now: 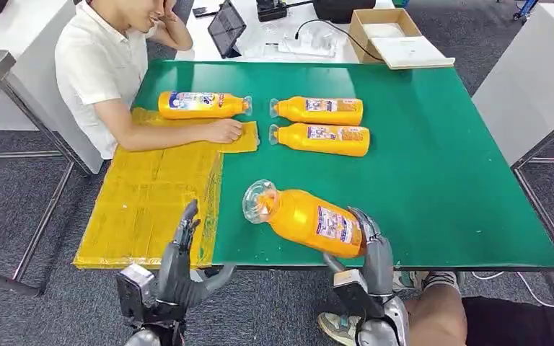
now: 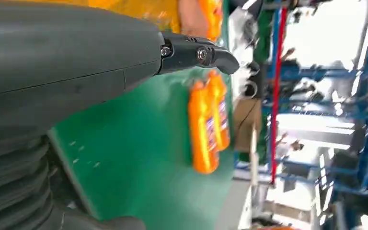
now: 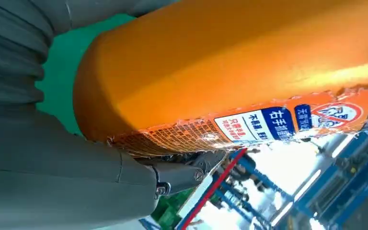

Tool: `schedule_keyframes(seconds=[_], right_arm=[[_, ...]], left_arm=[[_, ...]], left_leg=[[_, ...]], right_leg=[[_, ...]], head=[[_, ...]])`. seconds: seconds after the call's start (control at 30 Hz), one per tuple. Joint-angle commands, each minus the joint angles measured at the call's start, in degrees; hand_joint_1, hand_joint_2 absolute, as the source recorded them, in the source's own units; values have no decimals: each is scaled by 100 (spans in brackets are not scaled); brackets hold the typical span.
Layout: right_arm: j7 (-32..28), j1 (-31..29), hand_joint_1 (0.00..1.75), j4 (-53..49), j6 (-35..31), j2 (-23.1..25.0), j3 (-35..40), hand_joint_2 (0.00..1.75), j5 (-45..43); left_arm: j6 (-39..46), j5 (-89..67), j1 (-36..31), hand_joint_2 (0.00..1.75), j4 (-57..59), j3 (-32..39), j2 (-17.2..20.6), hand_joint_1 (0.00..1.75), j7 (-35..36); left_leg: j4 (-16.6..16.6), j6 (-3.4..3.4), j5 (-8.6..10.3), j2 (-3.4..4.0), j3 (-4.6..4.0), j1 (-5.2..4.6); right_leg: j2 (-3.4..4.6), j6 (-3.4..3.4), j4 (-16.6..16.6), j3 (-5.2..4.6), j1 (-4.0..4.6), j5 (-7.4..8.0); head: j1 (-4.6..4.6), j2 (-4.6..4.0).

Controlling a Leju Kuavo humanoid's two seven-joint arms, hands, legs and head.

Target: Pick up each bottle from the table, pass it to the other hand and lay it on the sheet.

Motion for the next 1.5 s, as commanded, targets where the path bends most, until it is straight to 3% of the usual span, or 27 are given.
schedule_keyframes(seconds=[0.03, 0.13, 0.4, 0.63, 0.8, 0.97, 1.5], right_arm=[[-214, -852, 175, 1972, 5, 558, 1179, 175, 206], [-354, -1152, 175, 2499, -95, 743, 1598, 175, 216], [-331, -1201, 175, 2543, 39, 678, 1801, 175, 166], [-390, -1702, 175, 3685, -201, 864, 2224, 175, 143], [-311, -1797, 175, 3812, -17, 906, 2375, 175, 152], [-337, -1724, 175, 3911, 104, 1037, 2614, 175, 177], [-337, -1739, 175, 3911, 115, 1023, 2616, 175, 172]], left_arm=[[-859, 482, -238, 175, 697, -387, 85, 0, 14], [-1115, 816, -339, 175, 734, -489, 62, 0, 153], [-1221, 992, -384, 175, 831, -489, 70, 0, 156], [-1306, 1255, -747, 175, 941, -552, -122, 0, 119], [-1434, 1497, -883, 175, 981, -569, -134, 0, 132], [-999, 1517, -1113, 175, 1144, -371, -301, 0, 70], [-992, 1518, -1113, 175, 1166, -377, -299, 0, 66]], left_leg=[[-12, -12, -5, 31, 35, 8], [-9, -11, -4, 49, 29, 9], [-10, -11, -2, 30, 35, 7], [-8, -15, -1, 29, 34, 8], [-5, -9, 3, 21, 20, 5], [-5, -11, -1, 16, 29, 7], [-4, -11, 2, 11, 21, 6]], right_leg=[[23, -15, -13, 29, 10, 3], [29, -17, -11, 17, 10, 9], [10, -26, -8, 26, 8, 7], [8, -31, -5, 26, 10, 8], [3, -24, -3, 12, 6, 10], [-4, -27, 0, 21, 8, 3], [-9, -26, -2, 14, 8, 5]], head=[[4, 0], [2, 0], [2, 0], [2, 0], [4, 0], [4, 0], [4, 0]])
